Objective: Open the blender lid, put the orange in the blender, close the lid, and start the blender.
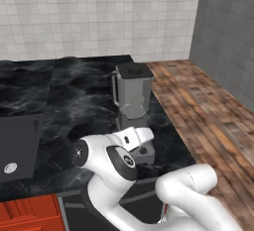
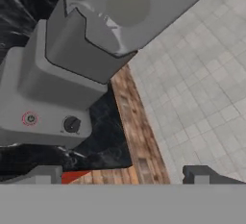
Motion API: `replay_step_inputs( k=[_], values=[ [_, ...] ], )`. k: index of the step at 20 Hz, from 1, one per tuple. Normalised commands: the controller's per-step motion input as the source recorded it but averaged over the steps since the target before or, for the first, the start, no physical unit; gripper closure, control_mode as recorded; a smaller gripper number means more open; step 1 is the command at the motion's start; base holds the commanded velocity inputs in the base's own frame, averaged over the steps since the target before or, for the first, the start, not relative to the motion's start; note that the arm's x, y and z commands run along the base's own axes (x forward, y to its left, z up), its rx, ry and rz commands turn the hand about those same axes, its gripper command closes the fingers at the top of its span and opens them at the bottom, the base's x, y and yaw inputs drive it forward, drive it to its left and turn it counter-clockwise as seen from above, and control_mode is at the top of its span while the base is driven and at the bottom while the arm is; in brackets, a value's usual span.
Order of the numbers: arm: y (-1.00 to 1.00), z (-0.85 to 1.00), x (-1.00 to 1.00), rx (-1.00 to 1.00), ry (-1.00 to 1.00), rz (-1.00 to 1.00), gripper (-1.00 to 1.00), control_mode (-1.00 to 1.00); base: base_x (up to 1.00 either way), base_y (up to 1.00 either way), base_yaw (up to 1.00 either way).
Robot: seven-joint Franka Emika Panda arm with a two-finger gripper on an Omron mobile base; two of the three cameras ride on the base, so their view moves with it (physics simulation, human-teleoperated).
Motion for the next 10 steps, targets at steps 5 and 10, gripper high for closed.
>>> replay_step_inputs(
  k=[5,10],
  values=[
    [-0.06,-0.19,0.05,0.02,0.18,-0.03,-1.00,-1.00,0.00,0.00,0.00],
    [-0.31,-0.25,0.03,0.02,-0.06,-0.01,-1.00,-1.00,0.00,0.00,0.00]
  ],
)
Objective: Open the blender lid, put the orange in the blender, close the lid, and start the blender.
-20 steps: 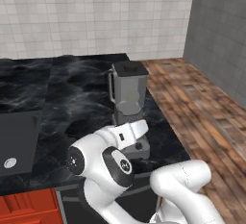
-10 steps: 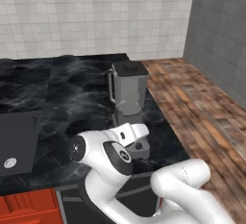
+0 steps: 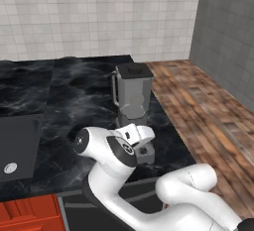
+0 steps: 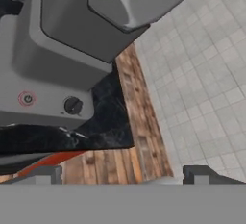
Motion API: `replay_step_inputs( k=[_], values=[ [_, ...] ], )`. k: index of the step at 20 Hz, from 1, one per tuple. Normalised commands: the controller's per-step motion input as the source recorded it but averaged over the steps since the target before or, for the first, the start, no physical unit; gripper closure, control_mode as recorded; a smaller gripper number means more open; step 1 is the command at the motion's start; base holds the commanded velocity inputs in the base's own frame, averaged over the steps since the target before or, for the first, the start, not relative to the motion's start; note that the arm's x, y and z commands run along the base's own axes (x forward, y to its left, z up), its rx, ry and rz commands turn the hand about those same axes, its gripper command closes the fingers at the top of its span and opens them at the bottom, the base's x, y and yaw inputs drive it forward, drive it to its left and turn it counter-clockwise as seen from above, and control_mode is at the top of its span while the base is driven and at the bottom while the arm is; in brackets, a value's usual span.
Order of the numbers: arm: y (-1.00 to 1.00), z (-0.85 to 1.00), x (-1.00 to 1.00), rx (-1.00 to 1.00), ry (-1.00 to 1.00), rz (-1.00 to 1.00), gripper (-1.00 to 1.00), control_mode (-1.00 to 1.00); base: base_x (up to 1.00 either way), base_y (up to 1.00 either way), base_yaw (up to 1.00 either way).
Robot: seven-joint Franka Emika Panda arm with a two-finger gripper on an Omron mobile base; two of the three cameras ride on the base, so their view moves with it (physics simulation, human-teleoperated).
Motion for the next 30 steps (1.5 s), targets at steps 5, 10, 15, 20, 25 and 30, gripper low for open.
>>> replay_step_inputs(
  k=[5,10,15,20,25,30],
  values=[
    [-0.40,-0.11,0.17,0.01,0.00,-0.01,-1.00,-1.00,0.00,0.00,0.00],
    [-0.28,-0.22,0.22,0.01,0.01,0.00,-1.00,-1.00,0.00,0.00,0.00],
    [0.00,-0.37,0.31,0.00,0.04,0.00,-1.00,-1.00,0.00,0.00,0.00],
    [0.00,-0.27,0.28,0.00,0.00,0.00,-1.00,-1.00,0.00,0.00,0.00],
    [0.03,-0.23,0.23,0.00,0.00,0.00,-1.00,-1.00,0.00,0.00,0.00],
    [0.09,-0.22,0.20,0.00,0.01,0.00,-1.00,-1.00,0.00,0.00,0.00]
  ],
)
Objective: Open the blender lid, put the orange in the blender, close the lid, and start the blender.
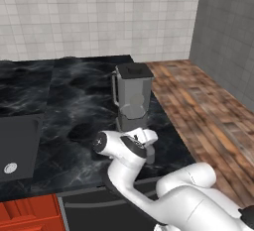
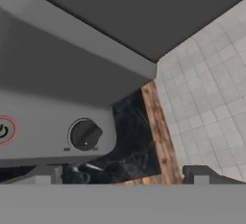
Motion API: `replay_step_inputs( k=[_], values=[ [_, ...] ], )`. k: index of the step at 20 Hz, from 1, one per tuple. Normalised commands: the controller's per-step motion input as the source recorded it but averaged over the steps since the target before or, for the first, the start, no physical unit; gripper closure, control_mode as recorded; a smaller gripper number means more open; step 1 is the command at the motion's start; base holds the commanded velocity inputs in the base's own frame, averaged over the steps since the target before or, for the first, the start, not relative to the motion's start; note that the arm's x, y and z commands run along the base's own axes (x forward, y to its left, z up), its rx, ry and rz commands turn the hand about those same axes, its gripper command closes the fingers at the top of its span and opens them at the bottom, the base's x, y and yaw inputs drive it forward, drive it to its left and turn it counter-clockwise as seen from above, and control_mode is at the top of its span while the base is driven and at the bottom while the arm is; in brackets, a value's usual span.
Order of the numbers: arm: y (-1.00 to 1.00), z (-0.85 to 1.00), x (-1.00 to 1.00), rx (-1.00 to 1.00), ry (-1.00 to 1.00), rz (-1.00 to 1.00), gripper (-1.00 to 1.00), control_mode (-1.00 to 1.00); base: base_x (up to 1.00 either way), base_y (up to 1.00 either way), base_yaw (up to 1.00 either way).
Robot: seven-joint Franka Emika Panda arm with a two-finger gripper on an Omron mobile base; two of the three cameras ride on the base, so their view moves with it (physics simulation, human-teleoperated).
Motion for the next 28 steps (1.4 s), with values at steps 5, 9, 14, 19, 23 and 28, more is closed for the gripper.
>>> replay_step_inputs(
  k=[5,9,14,19,23,28],
  values=[
    [0.13,-0.18,0.23,0.00,0.02,0.00,-1.00,-1.00,0.00,0.00,0.00],
    [0.13,-0.16,0.26,0.00,0.04,0.00,-1.00,-1.00,0.00,0.00,0.00],
    [0.09,-0.23,0.31,0.00,0.06,0.00,-1.00,-1.00,0.00,0.00,0.00],
    [0.13,-0.38,0.25,0.00,0.03,0.00,-1.00,-1.00,0.00,0.00,0.00],
    [0.14,-0.46,0.11,0.00,0.00,0.00,-1.00,-1.00,0.00,0.00,0.00],
    [-0.03,-0.62,-0.19,0.00,-0.04,0.00,-1.00,-1.00,0.00,0.00,0.00]
  ],
)
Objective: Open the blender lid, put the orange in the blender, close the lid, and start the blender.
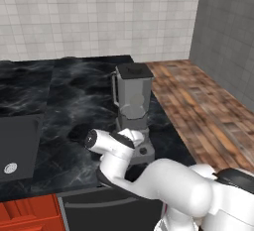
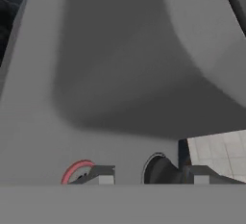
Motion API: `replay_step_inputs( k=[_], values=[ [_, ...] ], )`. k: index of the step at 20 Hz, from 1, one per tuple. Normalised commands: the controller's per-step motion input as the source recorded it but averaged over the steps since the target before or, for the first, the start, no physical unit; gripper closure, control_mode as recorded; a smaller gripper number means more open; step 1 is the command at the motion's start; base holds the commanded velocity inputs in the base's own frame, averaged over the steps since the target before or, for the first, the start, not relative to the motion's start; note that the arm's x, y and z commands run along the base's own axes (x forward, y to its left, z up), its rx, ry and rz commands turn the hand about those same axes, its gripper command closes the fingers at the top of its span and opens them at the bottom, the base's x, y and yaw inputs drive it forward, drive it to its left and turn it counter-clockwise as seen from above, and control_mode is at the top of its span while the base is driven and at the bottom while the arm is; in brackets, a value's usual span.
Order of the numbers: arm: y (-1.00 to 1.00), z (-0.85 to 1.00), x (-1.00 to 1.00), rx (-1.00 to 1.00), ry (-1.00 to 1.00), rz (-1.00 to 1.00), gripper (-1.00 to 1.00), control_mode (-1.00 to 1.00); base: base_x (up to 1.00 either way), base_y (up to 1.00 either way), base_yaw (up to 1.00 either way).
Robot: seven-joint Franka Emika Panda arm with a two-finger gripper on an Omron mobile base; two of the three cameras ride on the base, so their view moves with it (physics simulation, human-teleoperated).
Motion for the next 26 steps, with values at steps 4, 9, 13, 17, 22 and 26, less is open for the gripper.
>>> replay_step_inputs(
  k=[4,9,13,17,22,26],
  values=[
    [0.00,-0.44,-0.13,0.00,-0.08,0.00,-1.00,-1.00,0.00,0.00,0.00],
    [0.05,-0.10,0.00,0.00,-0.01,0.00,-1.00,-1.00,0.00,0.00,0.00],
    [0.04,0.03,-0.09,0.00,0.00,0.00,-1.00,-1.00,0.00,0.00,0.00],
    [0.00,0.21,-0.44,0.00,0.00,0.00,-1.00,-1.00,0.00,0.00,0.00],
    [0.00,0.40,-0.47,0.00,-0.05,0.00,-1.00,-1.00,0.00,0.00,0.00],
    [0.00,0.63,-0.45,0.00,-0.15,-0.02,-1.00,-1.00,0.00,0.00,0.00]
  ],
)
